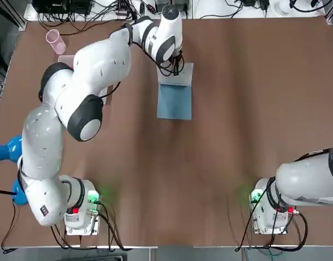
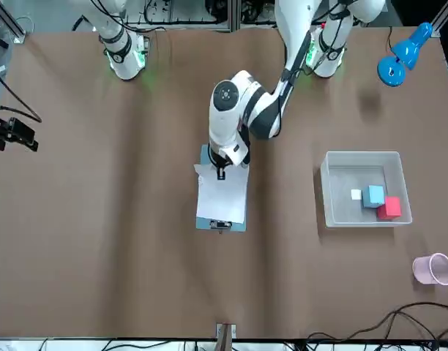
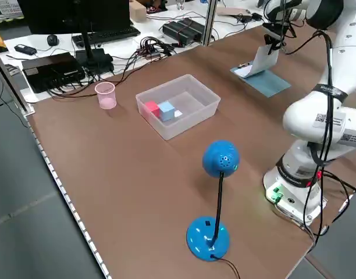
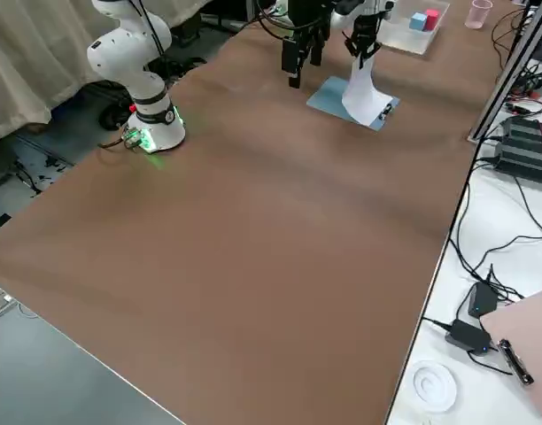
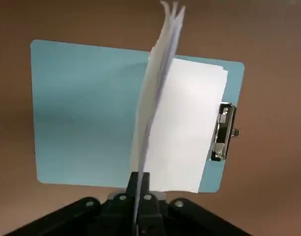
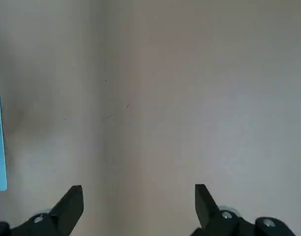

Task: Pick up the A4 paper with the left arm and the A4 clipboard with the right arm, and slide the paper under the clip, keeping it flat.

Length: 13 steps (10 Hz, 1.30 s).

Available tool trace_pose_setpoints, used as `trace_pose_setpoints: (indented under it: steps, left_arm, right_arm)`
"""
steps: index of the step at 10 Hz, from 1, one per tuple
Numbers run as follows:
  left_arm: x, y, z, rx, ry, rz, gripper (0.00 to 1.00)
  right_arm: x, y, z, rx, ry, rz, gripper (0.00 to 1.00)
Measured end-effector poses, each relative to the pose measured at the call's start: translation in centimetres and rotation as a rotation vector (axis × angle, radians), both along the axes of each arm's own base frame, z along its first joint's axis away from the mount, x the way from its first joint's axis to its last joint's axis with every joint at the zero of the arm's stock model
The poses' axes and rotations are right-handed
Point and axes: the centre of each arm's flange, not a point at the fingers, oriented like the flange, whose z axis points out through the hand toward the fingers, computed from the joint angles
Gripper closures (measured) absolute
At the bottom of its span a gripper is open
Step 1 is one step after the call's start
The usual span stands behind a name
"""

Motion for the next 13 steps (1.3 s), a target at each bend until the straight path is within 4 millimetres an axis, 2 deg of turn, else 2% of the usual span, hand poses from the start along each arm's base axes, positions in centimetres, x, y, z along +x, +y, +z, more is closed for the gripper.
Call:
trace_pose_setpoints:
  steps: [5, 6, 11, 12, 13]
  left_arm:
    - [-0.8, -0.8, 0.1, -0.005, 0.002, -0.013, 0.97]
    - [-0.8, -0.8, 0.1, -0.005, 0.002, -0.015, 0.85]
    - [-0.7, -1.0, 0.6, -0.012, -0.007, -0.024, 0.11]
    - [-0.2, -0.6, 1.8, -0.021, -0.024, -0.037, 0.0]
    - [0.2, 0.0, 3.3, -0.018, -0.036, -0.065, 0.0]
  right_arm:
    - [0.0, -0.2, 0.0, 0.0, 0.0, -0.003, 0.0]
    - [0.0, -0.2, 0.0, 0.0, 0.0, -0.004, 0.0]
    - [0.0, -0.2, 0.0, 0.0, -0.003, -0.003, 0.0]
    - [0.0, -0.1, 0.1, 0.0, -0.005, -0.001, 0.0]
    - [0.0, -0.1, 0.2, 0.0, -0.006, 0.0, 0.0]
